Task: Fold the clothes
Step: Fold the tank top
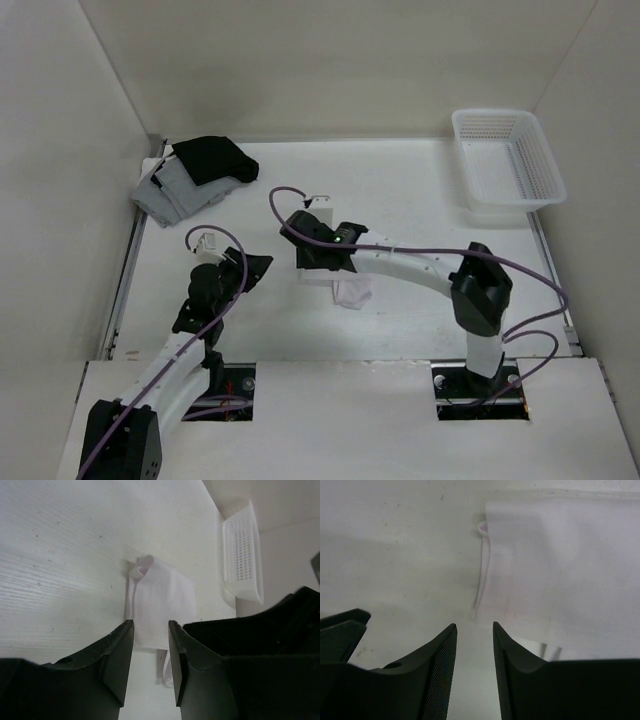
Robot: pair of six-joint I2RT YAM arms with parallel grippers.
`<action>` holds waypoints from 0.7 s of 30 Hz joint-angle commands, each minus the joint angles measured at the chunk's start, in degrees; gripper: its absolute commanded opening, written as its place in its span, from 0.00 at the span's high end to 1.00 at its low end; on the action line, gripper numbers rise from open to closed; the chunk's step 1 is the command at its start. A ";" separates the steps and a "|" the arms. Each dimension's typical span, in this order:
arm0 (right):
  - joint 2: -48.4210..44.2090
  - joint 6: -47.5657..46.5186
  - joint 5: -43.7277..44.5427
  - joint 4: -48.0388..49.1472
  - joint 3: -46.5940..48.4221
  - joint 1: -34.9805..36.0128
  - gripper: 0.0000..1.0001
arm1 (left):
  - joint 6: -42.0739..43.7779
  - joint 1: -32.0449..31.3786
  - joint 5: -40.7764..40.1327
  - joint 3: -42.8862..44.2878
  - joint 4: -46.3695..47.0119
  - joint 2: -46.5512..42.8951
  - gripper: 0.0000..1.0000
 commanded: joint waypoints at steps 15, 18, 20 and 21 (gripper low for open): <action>-51.87 3.04 5.94 25.14 -50.42 -0.02 1.00 | 6.60 -3.85 -3.31 2.86 -1.52 4.65 0.82; -63.48 4.45 5.33 27.26 -60.10 -5.37 0.98 | 9.59 -5.52 -7.97 4.53 -4.68 6.58 0.84; -68.41 4.19 3.32 27.27 -63.80 -9.59 0.91 | 11.61 -6.84 -11.22 6.46 -7.50 8.33 0.83; -69.91 3.84 2.09 27.44 -65.12 -11.44 0.86 | 12.57 -7.54 -12.54 7.51 -8.64 9.13 0.80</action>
